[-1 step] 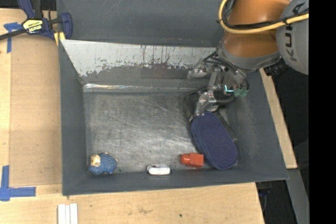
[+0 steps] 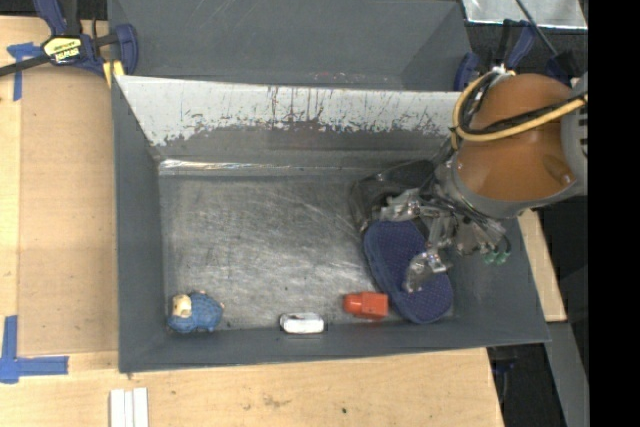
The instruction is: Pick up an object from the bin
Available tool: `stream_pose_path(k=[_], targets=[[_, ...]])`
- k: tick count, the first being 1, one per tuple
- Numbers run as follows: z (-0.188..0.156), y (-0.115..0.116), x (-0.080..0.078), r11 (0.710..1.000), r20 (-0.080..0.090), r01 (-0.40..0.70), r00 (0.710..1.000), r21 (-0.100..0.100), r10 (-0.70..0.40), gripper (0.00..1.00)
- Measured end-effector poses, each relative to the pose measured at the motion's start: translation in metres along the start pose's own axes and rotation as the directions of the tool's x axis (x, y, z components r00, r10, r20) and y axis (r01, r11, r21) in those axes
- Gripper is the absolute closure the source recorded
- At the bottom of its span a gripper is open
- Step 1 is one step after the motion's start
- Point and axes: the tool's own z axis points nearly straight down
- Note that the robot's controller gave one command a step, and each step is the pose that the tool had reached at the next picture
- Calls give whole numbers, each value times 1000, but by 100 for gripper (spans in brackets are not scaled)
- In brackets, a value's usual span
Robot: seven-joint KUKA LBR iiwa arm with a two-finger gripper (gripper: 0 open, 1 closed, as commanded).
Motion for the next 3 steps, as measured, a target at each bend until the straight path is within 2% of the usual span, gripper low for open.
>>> stream_pose_path(k=[1, 2, 3], targets=[[58, -27, -40, 999, -8, -40, 999, -9, 39, 0], [55, -27, -40, 999, -6, -39, 999, -6, 39, 100], [-126, -31, -16, 975, 17, 220, 975, 7, -220, 100]])
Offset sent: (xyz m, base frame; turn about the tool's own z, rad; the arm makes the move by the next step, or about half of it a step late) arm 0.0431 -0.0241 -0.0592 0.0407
